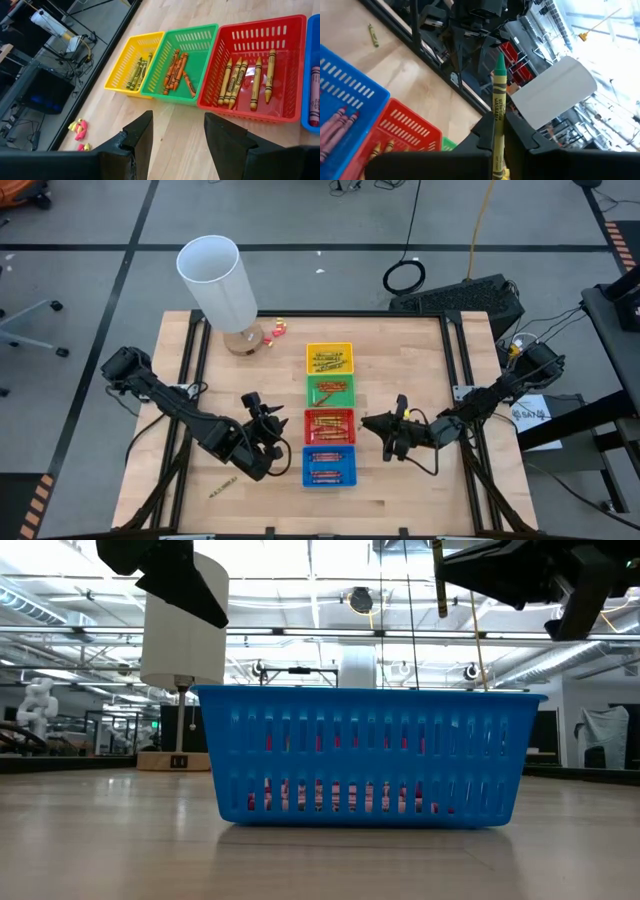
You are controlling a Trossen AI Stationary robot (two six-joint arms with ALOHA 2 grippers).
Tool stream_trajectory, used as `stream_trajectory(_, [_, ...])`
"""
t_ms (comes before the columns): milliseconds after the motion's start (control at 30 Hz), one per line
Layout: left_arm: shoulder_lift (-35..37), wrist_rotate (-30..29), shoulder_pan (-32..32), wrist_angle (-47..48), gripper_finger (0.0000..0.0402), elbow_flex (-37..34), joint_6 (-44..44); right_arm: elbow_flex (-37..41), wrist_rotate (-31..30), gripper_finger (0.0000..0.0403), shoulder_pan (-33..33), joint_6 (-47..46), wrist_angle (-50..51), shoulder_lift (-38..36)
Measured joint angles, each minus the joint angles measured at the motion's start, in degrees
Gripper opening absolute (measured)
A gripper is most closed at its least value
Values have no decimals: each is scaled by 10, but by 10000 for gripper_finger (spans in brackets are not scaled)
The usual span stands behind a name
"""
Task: Sort crayons
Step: Put the green crayon into the yellow bin
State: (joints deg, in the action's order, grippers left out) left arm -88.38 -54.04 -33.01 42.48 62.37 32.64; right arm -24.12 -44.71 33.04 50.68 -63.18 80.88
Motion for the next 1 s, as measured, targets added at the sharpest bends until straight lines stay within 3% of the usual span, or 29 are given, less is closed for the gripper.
stream_trajectory(533, [0,3,0,0,173,0,16,0,0,9,0,-217,0,0])
stream_trajectory(1000, [0,75,0,-1,173,0,76,0,0,9,0,-453,0,0])
